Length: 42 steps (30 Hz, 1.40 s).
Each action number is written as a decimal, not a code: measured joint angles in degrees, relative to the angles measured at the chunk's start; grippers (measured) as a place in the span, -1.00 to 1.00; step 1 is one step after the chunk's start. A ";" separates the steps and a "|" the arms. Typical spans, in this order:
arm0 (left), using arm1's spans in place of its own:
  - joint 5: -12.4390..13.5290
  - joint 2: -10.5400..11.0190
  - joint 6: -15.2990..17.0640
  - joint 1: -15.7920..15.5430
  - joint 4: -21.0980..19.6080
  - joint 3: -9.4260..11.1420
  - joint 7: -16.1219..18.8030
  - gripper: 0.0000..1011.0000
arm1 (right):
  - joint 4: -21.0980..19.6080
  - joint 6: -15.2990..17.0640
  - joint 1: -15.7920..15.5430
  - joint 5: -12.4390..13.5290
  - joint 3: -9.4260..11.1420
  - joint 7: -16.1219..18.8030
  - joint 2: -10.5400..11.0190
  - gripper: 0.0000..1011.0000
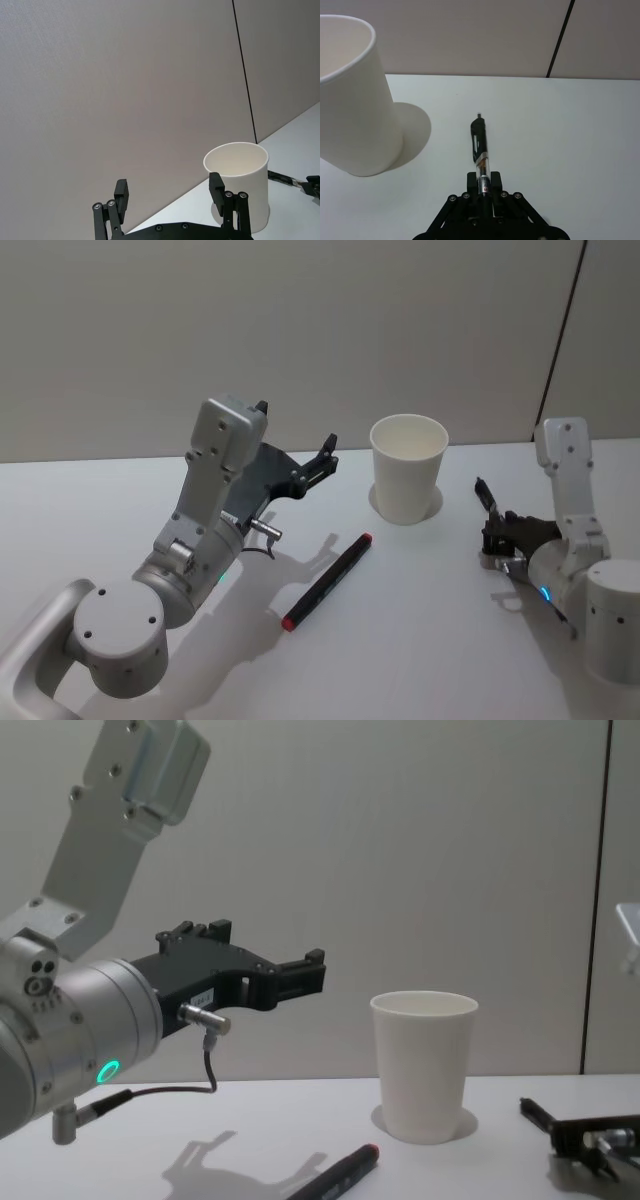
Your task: Place the pen into the pen holder.
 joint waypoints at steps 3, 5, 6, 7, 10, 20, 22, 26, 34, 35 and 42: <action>0.00 0.00 0.00 0.00 0.00 0.00 0.00 0.98 | 0.00 -0.01 0.00 0.00 0.00 0.01 0.00 -0.71; 0.00 0.00 0.00 0.00 0.00 0.00 0.00 0.98 | 0.01 -0.02 0.00 0.01 0.00 0.02 0.00 -0.72; 0.00 0.00 0.00 0.00 0.00 0.00 0.00 0.98 | 0.01 -0.03 0.01 0.01 0.00 0.02 0.00 -0.73; 0.00 0.00 0.00 0.00 0.00 0.00 0.00 0.98 | 0.01 -0.03 0.01 0.01 0.00 0.02 0.00 -0.73; 0.00 0.00 0.00 0.00 0.00 0.00 0.00 0.98 | 0.01 -0.05 0.00 0.01 0.00 0.02 0.00 -0.73; 0.00 0.00 0.00 0.00 0.00 0.00 0.00 0.98 | -0.01 -0.10 0.00 0.01 0.00 0.08 0.01 -0.73; 0.00 0.00 0.00 0.00 0.00 0.00 0.00 0.98 | -0.03 -0.20 -0.01 0.01 0.01 0.18 0.02 -0.73; 0.00 0.00 0.00 0.00 0.00 0.00 0.00 0.98 | -0.17 -0.75 -0.12 -0.01 0.11 0.78 0.14 -0.73; 0.00 0.00 0.00 0.00 0.00 0.00 0.00 0.98 | -1.14 -4.33 -0.55 -0.04 0.45 3.02 0.68 -0.73; 0.00 0.00 0.00 0.00 0.00 0.00 0.00 0.98 | -1.23 -4.90 -0.59 -0.03 0.48 3.33 0.73 -0.73; 0.00 0.00 0.00 0.00 0.00 0.00 -0.01 0.98 | -2.18 -9.52 -1.01 0.17 0.87 5.61 1.32 -0.73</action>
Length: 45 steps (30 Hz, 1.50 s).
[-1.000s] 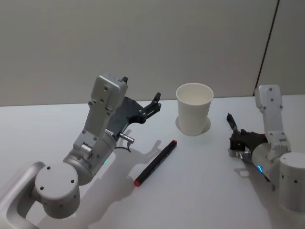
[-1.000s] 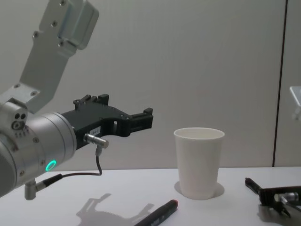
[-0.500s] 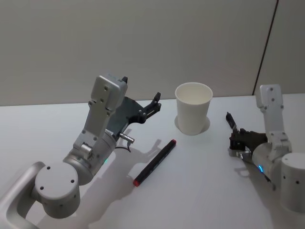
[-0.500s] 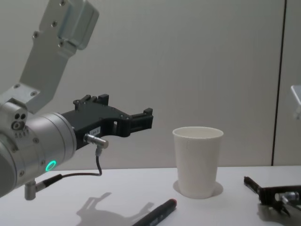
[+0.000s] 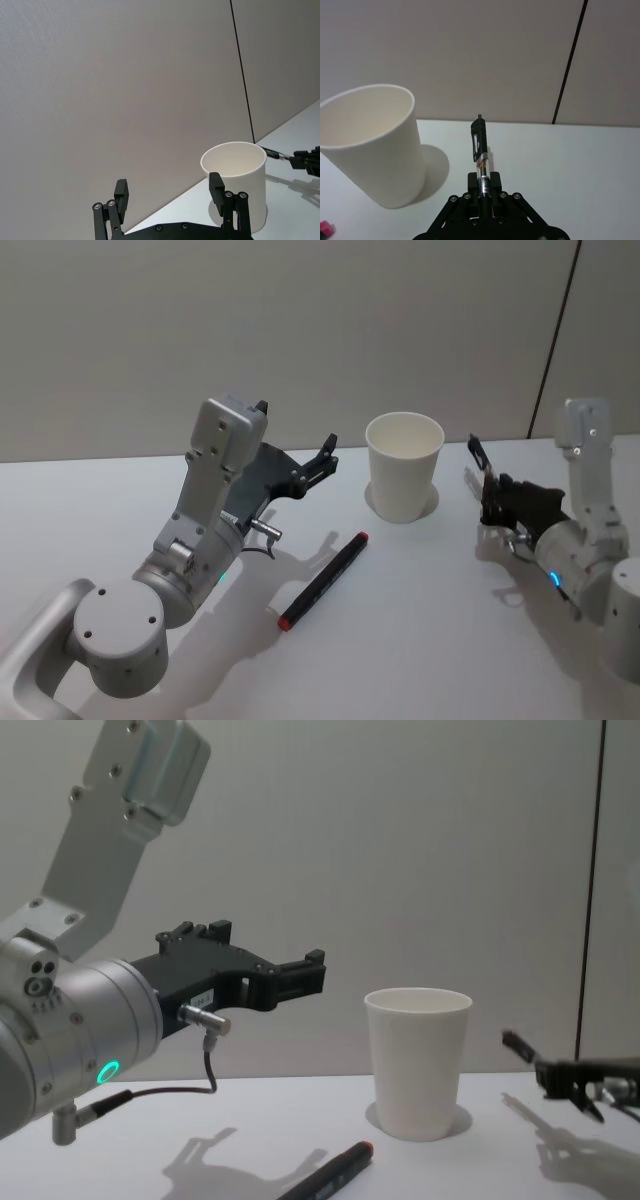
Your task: Place the pen into the pen holder.
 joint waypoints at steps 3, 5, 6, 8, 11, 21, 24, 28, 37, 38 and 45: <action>0.00 0.00 0.00 0.00 0.00 0.00 0.00 0.98 | -0.42 -2.37 -0.18 0.18 0.20 1.09 0.28 -0.73; 0.00 0.00 0.00 0.00 0.00 0.00 0.00 0.98 | -0.70 -4.30 -0.31 0.33 0.35 1.96 0.49 -0.73; 0.00 0.00 0.00 0.00 0.00 0.00 0.00 0.98 | -0.78 -4.90 -0.35 0.38 0.40 2.22 0.56 -0.73; 0.00 0.00 0.00 0.00 0.00 0.00 0.00 0.98 | -0.96 -6.12 -0.42 0.47 0.51 2.75 0.70 -0.73; 0.00 0.00 0.00 0.00 0.00 0.00 0.00 0.98 | -1.29 -8.53 -0.51 0.64 0.70 3.81 0.97 -0.73; 0.00 0.00 0.00 0.00 0.00 0.00 0.00 0.98 | -1.94 -16.92 -0.56 1.09 1.35 7.34 1.74 -0.73; 0.00 0.00 0.00 0.00 0.00 0.00 0.00 0.98 | -2.00 -19.37 -0.44 1.17 1.50 8.37 1.91 -0.73; 0.00 0.00 0.00 0.00 0.00 0.00 0.00 0.98 | -2.00 -23.01 -0.21 1.19 1.67 9.95 2.12 -0.73; 0.00 0.00 0.00 0.00 0.00 0.00 0.00 0.98 | -1.14 -28.45 0.64 -0.04 1.71 12.21 2.20 -0.73; 0.00 0.00 0.00 0.00 0.00 0.00 0.00 0.98 | -0.99 -28.74 0.73 -0.19 1.68 12.34 2.18 -0.73; 0.00 0.00 0.00 0.00 0.00 0.00 0.00 0.98 | 1.29 -31.57 2.03 -2.04 1.24 13.58 1.66 -0.73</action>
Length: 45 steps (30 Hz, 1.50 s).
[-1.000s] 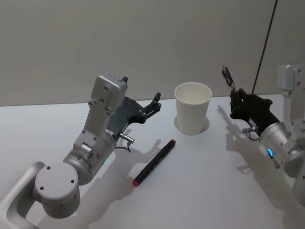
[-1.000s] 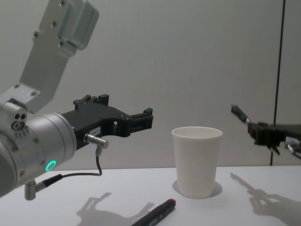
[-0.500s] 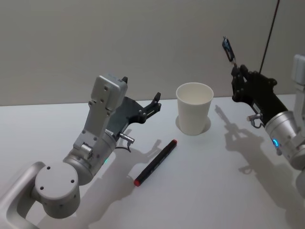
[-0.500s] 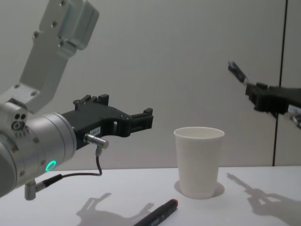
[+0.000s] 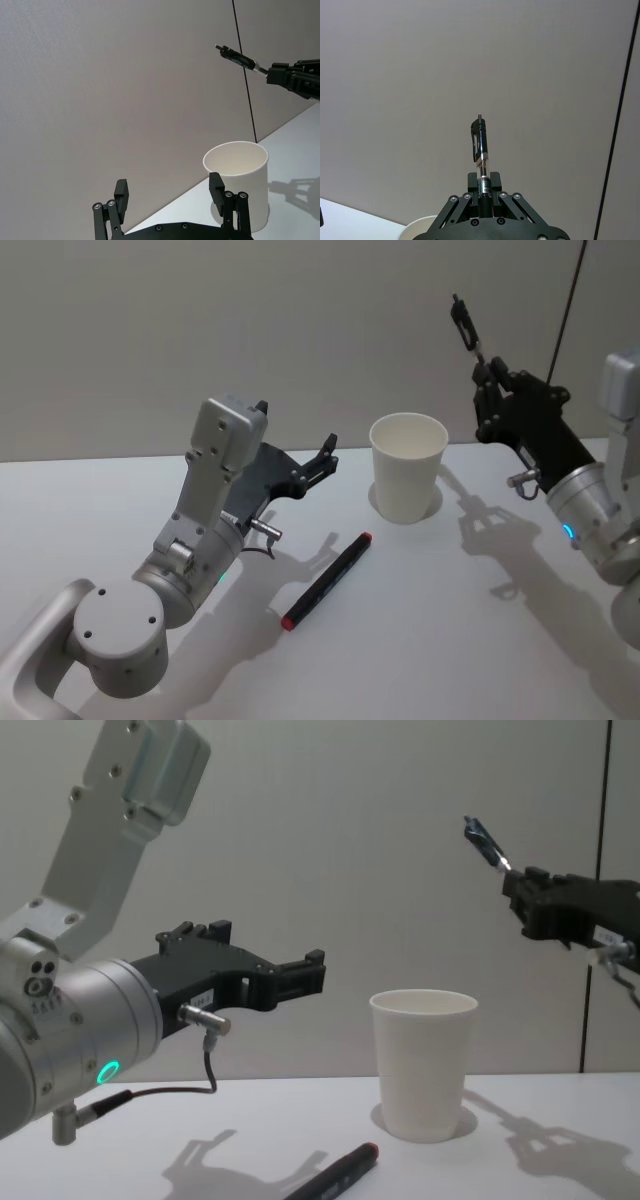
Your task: Place the pen into the pen holder.
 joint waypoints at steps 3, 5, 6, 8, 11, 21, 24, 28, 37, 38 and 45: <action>0.00 0.00 0.00 0.00 0.00 0.00 0.00 0.98 | 1.26 -1.19 0.69 -0.81 -0.25 0.44 -0.35 -0.73; 0.00 0.00 0.00 0.00 0.00 0.00 0.00 0.98 | 2.32 -1.99 1.25 -1.29 -0.44 0.77 -0.64 -0.73; 0.00 0.00 0.00 0.00 0.00 0.00 0.00 0.98 | 2.80 -2.26 1.50 -1.43 -0.54 0.87 -0.78 -0.73; 0.00 0.00 0.00 0.00 0.00 0.00 0.00 0.98 | 3.92 -3.17 2.12 -1.80 -0.71 1.21 -1.12 -0.73; 0.00 0.00 0.00 0.00 0.00 0.00 0.00 0.98 | 5.64 -4.23 3.07 -2.15 -0.99 1.71 -1.61 -0.73; 0.00 0.00 0.00 0.00 0.00 0.00 0.00 0.98 | 11.45 -7.30 6.48 -2.83 -1.78 3.50 -3.23 -0.73; 0.00 0.00 0.00 0.00 0.00 0.00 0.00 0.98 | 13.42 -8.15 7.65 -3.01 -1.99 4.03 -3.75 -0.73; 0.00 0.00 0.00 0.00 0.00 0.00 0.00 0.98 | 15.88 -9.34 9.09 -3.29 -2.24 4.65 -4.34 -0.73; 0.00 0.00 0.00 0.00 0.00 0.00 0.00 0.98 | 20.92 -11.47 11.92 -3.97 -2.68 5.79 -5.46 -0.73; 0.00 0.00 0.00 0.00 0.00 0.00 0.00 0.98 | 21.66 -11.75 12.33 -4.10 -2.77 5.96 -5.62 -0.73; 0.00 0.00 0.00 0.00 0.00 0.00 0.00 0.98 | 24.84 -12.72 13.95 -4.58 -3.17 6.63 -6.34 -0.73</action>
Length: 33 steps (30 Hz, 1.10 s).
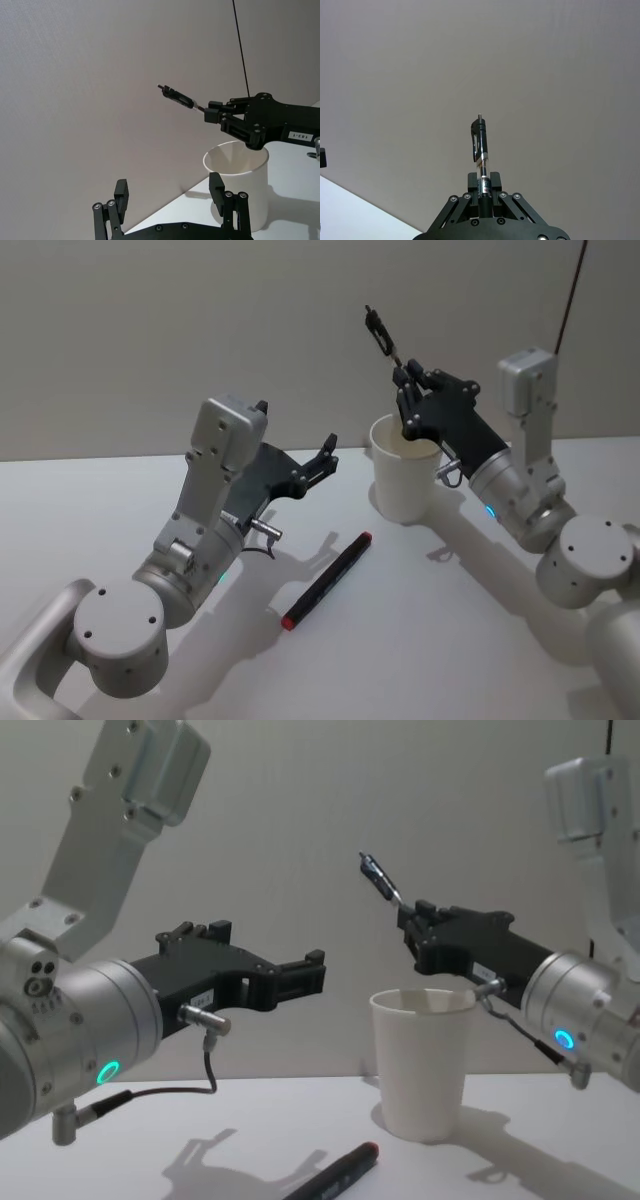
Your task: Place the pen into the pen holder.
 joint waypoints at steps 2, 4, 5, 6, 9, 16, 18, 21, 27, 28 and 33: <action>0.00 0.00 0.00 0.00 0.00 0.00 0.00 0.98 | 0.77 -0.21 0.36 -0.13 -0.12 0.18 -0.18 -0.73; 0.00 0.00 0.00 0.00 0.00 0.00 0.00 0.98 | 1.54 -0.39 0.71 -0.29 -0.27 0.33 -0.35 -0.73; 0.00 0.00 0.00 0.00 0.00 0.00 0.00 0.98 | 1.54 -0.39 0.71 -0.29 -0.27 0.33 -0.35 -0.73; 0.00 0.00 0.00 0.00 0.00 0.00 0.00 0.98 | 1.99 -0.49 0.89 -0.40 -0.34 0.39 -0.43 -0.73; 0.00 0.00 0.00 0.00 0.00 0.00 0.00 0.98 | 2.84 -0.64 1.25 -0.58 -0.52 0.47 -0.62 -0.73; 0.00 0.00 0.00 0.00 0.00 0.00 0.00 0.98 | 4.35 -0.84 1.74 -0.97 -0.85 0.53 -0.89 -0.73; 0.00 0.00 0.00 0.00 0.00 0.00 0.00 0.98 | 4.56 -0.86 1.79 -1.06 -0.91 0.53 -0.94 -0.73; 0.00 0.00 0.00 0.00 0.00 0.00 0.00 0.98 | 4.94 -0.88 1.88 -1.24 -1.03 0.53 -1.00 -0.73; 0.00 0.00 0.00 0.00 0.00 0.00 0.00 0.98 | 5.13 -0.86 1.88 -1.36 -1.16 0.43 -1.02 -0.73; 0.00 0.00 0.00 0.00 0.00 0.00 0.00 0.98 | 5.15 -0.84 1.87 -1.37 -1.17 0.41 -1.03 -0.73; 0.00 0.00 0.00 0.00 0.00 0.00 0.00 0.98 | 5.25 -0.75 1.83 -1.45 -1.24 0.33 -1.03 -0.60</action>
